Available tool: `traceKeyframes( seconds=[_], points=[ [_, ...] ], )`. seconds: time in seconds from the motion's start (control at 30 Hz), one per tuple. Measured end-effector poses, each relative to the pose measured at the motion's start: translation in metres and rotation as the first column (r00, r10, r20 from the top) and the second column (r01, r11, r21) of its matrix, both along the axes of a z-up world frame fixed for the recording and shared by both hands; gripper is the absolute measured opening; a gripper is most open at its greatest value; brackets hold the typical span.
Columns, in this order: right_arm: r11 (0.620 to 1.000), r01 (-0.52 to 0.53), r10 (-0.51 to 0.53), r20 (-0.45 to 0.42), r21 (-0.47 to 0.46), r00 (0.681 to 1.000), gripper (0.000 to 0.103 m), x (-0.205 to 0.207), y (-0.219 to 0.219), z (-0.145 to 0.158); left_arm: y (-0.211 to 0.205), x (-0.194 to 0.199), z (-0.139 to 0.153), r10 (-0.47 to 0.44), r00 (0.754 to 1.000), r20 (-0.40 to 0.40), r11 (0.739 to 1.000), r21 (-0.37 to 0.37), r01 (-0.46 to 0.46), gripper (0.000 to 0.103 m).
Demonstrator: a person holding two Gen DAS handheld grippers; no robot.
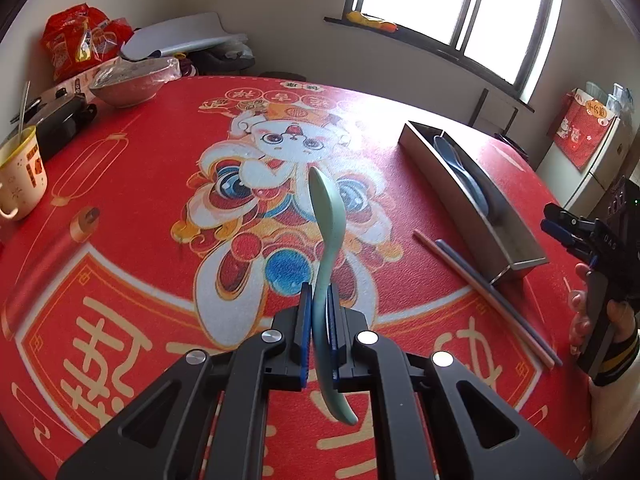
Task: Organize utensils
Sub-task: 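Withdraw the open right gripper from the tray, then lower the pale green spoon into the steel tray and open the left gripper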
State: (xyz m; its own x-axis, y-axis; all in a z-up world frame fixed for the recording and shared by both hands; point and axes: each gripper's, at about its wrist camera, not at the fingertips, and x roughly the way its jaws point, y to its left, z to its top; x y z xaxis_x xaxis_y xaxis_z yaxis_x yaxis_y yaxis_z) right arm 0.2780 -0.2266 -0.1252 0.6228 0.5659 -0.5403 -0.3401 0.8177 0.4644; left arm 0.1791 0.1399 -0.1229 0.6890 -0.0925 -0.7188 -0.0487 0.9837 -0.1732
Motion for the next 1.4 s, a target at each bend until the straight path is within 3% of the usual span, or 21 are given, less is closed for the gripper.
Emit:
traceKeyframes(
  seconds=[0.17, 0.6, 1.0, 1.4],
  points=[
    [0.995, 0.077, -0.075, 0.037, -0.061, 0.996, 0.088, -0.004, -0.004, 0.003, -0.028, 0.02, 0.016, -0.05, 0.999, 0.01, 0.999, 0.012, 0.05, 0.007],
    [0.979, 0.17, -0.175, -0.037, -0.11, 0.984, 0.088, 0.009, -0.025, -0.002, -0.128, 0.105, 0.033, -0.175, 0.984, -0.021, 0.984, 0.015, 0.175, 0.007],
    [0.964, 0.259, -0.265, -0.103, -0.068, 0.959, 0.088, 0.015, -0.048, -0.008, -0.17, 0.183, 0.017, -0.115, 0.987, -0.108, 0.992, 0.03, 0.119, 0.007],
    [0.96, 0.276, -0.279, -0.125, -0.036, 0.952, 0.088, 0.016, -0.054, -0.01, -0.182, 0.214, 0.002, -0.074, 0.983, -0.17, 0.995, 0.058, 0.085, 0.007]
  ],
)
